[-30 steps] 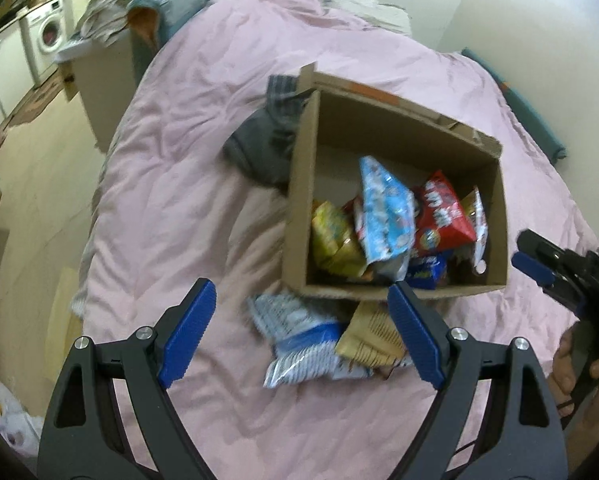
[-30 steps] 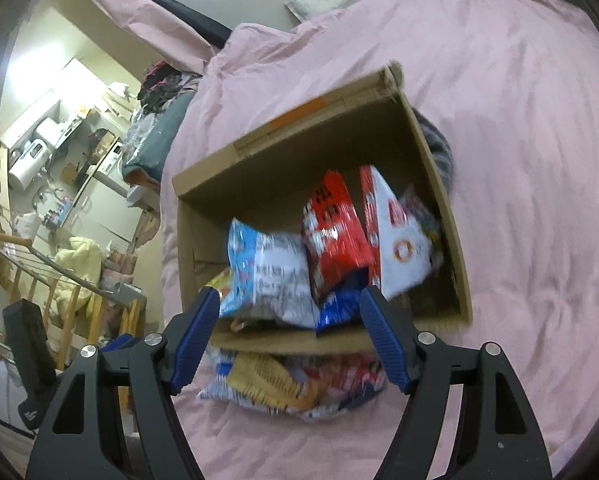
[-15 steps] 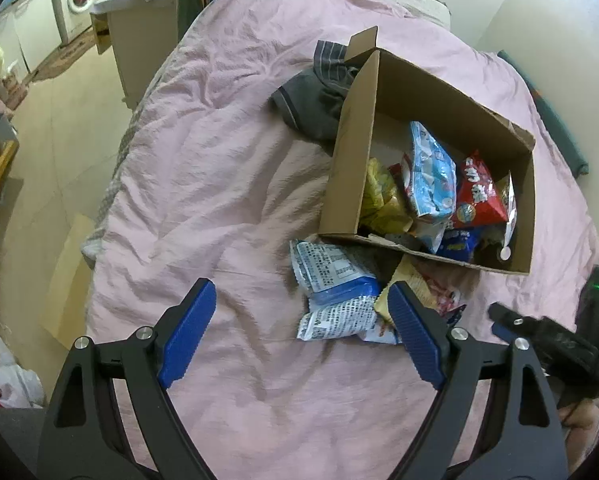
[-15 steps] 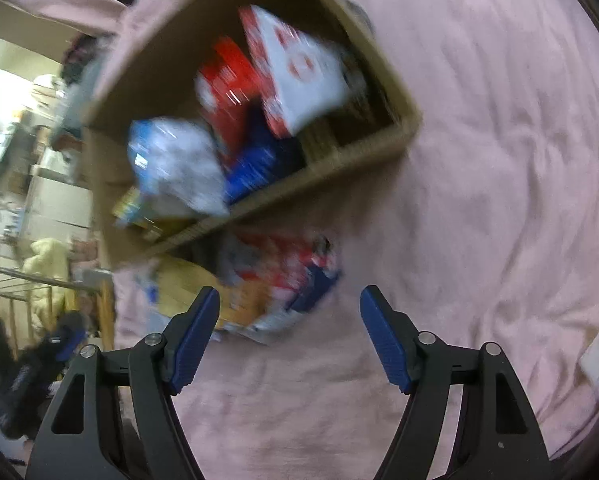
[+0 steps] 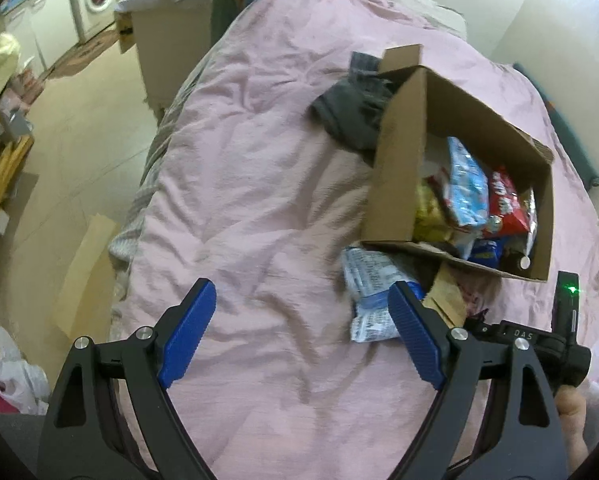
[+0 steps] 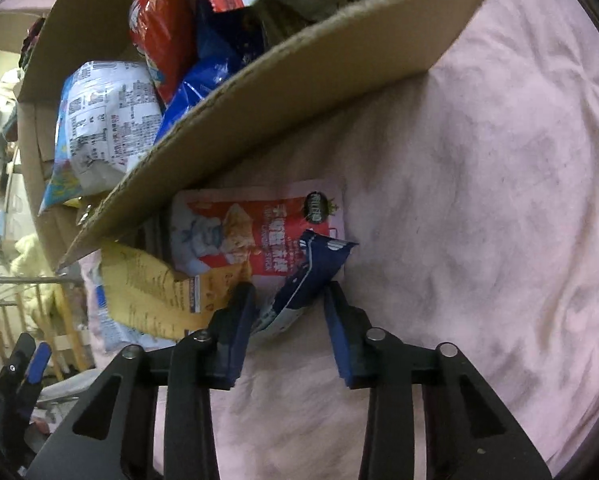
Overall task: Organize snacks
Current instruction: 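Grasp the blue candy stick with the right gripper while the left grasps the white-blue chip bag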
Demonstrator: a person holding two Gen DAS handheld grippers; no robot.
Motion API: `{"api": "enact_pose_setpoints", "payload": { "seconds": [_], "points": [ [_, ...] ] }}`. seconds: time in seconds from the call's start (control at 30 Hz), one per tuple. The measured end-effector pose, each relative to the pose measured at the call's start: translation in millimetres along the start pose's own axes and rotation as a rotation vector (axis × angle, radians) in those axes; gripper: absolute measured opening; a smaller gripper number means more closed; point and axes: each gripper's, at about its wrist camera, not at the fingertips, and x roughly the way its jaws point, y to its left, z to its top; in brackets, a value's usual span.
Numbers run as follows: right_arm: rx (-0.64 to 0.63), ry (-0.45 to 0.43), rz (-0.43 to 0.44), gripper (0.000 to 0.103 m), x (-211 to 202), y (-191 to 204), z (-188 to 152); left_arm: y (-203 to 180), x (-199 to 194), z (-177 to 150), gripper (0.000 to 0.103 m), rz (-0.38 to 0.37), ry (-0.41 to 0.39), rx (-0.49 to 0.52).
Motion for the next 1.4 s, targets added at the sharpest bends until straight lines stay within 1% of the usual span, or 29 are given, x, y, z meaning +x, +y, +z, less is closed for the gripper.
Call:
{"api": "enact_pose_setpoints", "payload": {
  "seconds": [0.03, 0.07, 0.1, 0.2, 0.27, 0.37, 0.5, 0.6, 0.7, 0.8, 0.87, 0.9, 1.07, 1.1, 1.17, 1.2, 1.23, 1.27, 1.33, 1.4],
  "points": [
    [-0.003, -0.007, -0.009, 0.028, -1.1, -0.2, 0.4, 2.7, 1.3, 0.1, 0.086, -0.007, 0.008, -0.015],
    [-0.008, -0.022, -0.018, 0.027, -4.4, 0.1, -0.1, 5.2, 3.1, 0.5, 0.086, -0.011, 0.016, -0.029],
    [-0.032, -0.035, -0.018, 0.022, -8.0, 2.6, -0.5, 6.2, 4.1, 0.6, 0.086, -0.010, 0.019, -0.035],
    [-0.084, -0.072, -0.015, 0.017, -21.9, 10.4, -2.4, 9.9, 10.2, 0.6, 0.086, -0.009, 0.035, -0.063],
    [-0.093, -0.081, -0.002, 0.017, -28.6, 10.2, -3.1, 10.3, 16.0, 0.6, 0.086, -0.022, 0.055, -0.085],
    [-0.107, -0.094, 0.029, 0.017, -42.4, 10.6, -8.8, 4.6, 24.5, -0.6, 0.086, -0.029, 0.080, -0.093],
    [-0.136, -0.141, 0.076, 0.017, -64.7, 9.9, -13.7, -11.8, 43.0, -2.3, 0.086, -0.049, 0.131, -0.089],
    [-0.144, -0.180, 0.143, 0.017, -83.4, 5.8, -11.7, -28.7, 59.9, -3.6, 0.086, -0.056, 0.167, -0.080],
    [-0.158, -0.209, 0.175, 0.017, -97.9, 0.8, -11.8, -44.7, 74.3, -2.1, 0.085, -0.073, 0.183, -0.062],
    [-0.142, -0.214, 0.190, 0.017, -104.6, -11.0, -13.7, -58.3, 86.8, -0.4, 0.085, -0.070, 0.183, -0.020],
    [-0.137, -0.217, 0.193, 0.017, -109.8, -16.7, -13.2, -61.7, 93.9, -0.9, 0.085, -0.056, 0.191, -0.008],
    [-0.139, -0.220, 0.191, 0.017, -109.2, -13.5, -16.7, -62.5, 96.9, -2.1, 0.085, -0.050, 0.195, -0.008],
    [-0.129, -0.218, 0.181, 0.017, -109.5, -22.2, -16.5, -73.8, 114.8, -7.4, 0.085, -0.074, 0.246, 0.010],
    [-0.127, -0.219, 0.179, 0.017, -109.5, -23.6, -16.9, -75.4, 118.9, -8.3, 0.085, -0.089, 0.261, 0.004],
    [-0.125, -0.221, 0.177, 0.017, -110.6, -25.7, -16.7, -78.0, 126.9, -10.3, 0.080, -0.115, 0.284, -0.009],
    [-0.125, -0.222, 0.178, 0.017, -110.9, -25.5, -16.6, -79.7, 131.1, -12.5, 0.073, -0.119, 0.290, -0.005],
    [-0.125, -0.224, 0.179, 0.017, -111.5, -25.6, -16.6, -81.5, 134.0, -14.8, 0.067, -0.098, 0.289, 0.012],
    [-0.124, -0.227, 0.179, 0.017, -111.7, -25.3, -16.5, -82.6, 135.0, -16.9, 0.066, -0.082, 0.282, 0.028],
    [-0.126, -0.225, 0.179, 0.017, -111.2, -24.2, -16.4, -86.6, 132.0, -19.6, 0.056, -0.071, 0.265, 0.067],
    [-0.131, -0.225, 0.177, 0.017, -110.0, -21.4, -16.2, -88.2, 125.4, -20.5, 0.051, -0.065, 0.253, 0.086]
  ]
}}
